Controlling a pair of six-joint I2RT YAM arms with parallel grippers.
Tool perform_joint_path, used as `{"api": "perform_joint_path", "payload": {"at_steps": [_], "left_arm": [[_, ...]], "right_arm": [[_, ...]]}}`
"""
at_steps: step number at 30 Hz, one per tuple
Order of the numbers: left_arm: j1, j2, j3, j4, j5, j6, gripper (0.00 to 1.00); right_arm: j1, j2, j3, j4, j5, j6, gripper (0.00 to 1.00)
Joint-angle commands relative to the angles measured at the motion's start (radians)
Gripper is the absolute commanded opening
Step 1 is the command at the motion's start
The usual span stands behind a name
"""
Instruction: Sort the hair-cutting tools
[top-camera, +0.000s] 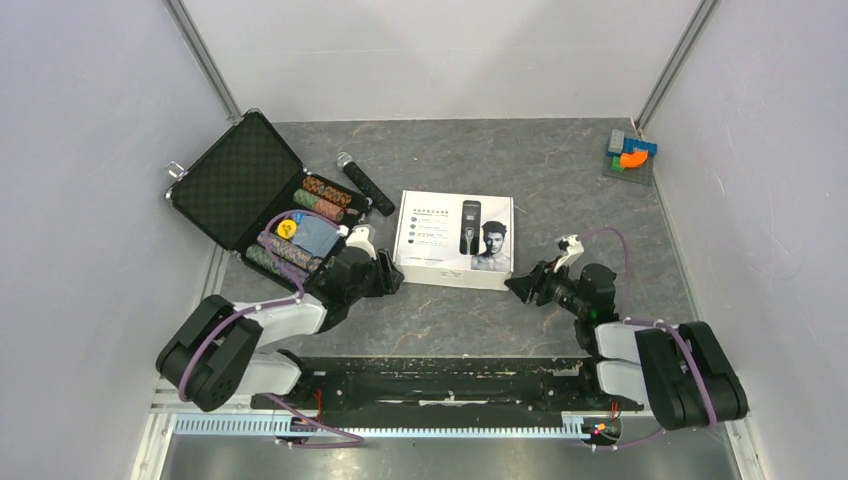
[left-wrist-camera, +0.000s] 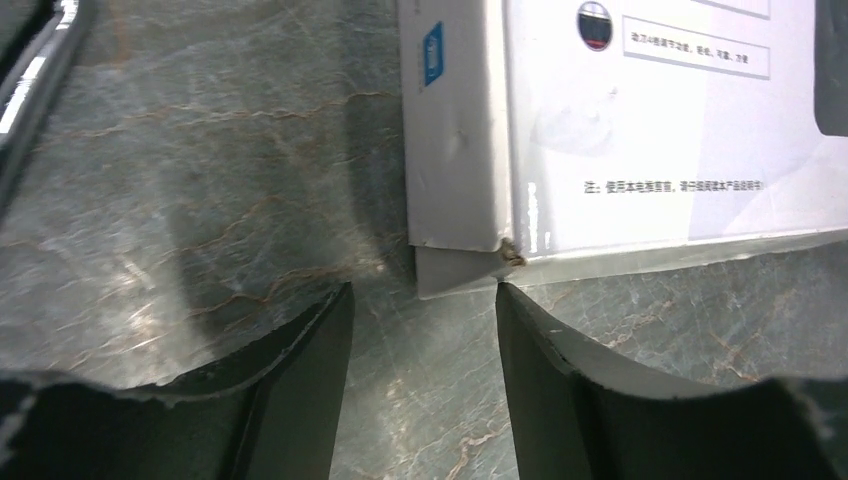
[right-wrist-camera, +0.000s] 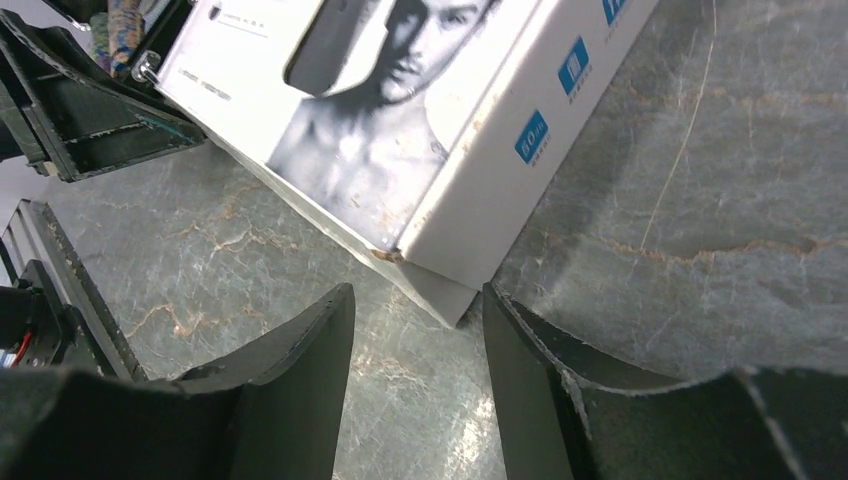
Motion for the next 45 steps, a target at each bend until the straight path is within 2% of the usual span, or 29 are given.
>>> {"api": "perform_joint_path", "payload": {"at_steps": [1, 6, 10, 22, 28, 32, 35, 42, 45], "left_arm": [[0.001, -0.095, -0.008, -0.087, -0.146, -0.013, 0.62], [-0.001, -0.245, -0.015, -0.203, -0.092, -0.084, 0.61], [-0.006, -0.285, -0.035, -0.192, 0.018, -0.133, 0.58], [-0.027, -0.134, 0.038, -0.122, 0.058, -0.106, 0.55], [-0.029, -0.074, 0.055, -0.121, 0.058, -0.086, 0.54], [-0.030, -0.005, 0.066, -0.086, 0.049, -0.075, 0.53], [-0.030, 0.063, 0.090, -0.066, 0.025, -0.070, 0.52], [-0.032, 0.195, 0.138, 0.075, 0.031, -0.072, 0.49], [-0.032, 0.217, 0.157, 0.071, 0.009, -0.076, 0.49]], "right_arm": [[0.005, -0.110, 0.063, -0.123, 0.025, -0.035, 0.53], [0.005, -0.203, 0.200, -0.332, 0.084, -0.101, 0.56], [0.006, -0.127, 0.388, -0.409, 0.071, -0.128, 0.57], [0.088, 0.487, 1.097, -0.686, 0.028, -0.229, 0.57], [0.131, 0.737, 1.307, -0.734, 0.008, -0.274, 0.58], [0.147, 0.856, 1.392, -0.744, -0.024, -0.281, 0.57], [0.163, 0.901, 1.425, -0.814, -0.099, -0.317, 0.55], [0.174, 0.853, 1.301, -0.792, -0.128, -0.292, 0.53], [0.174, 0.820, 1.252, -0.737, -0.123, -0.267, 0.53]]}}
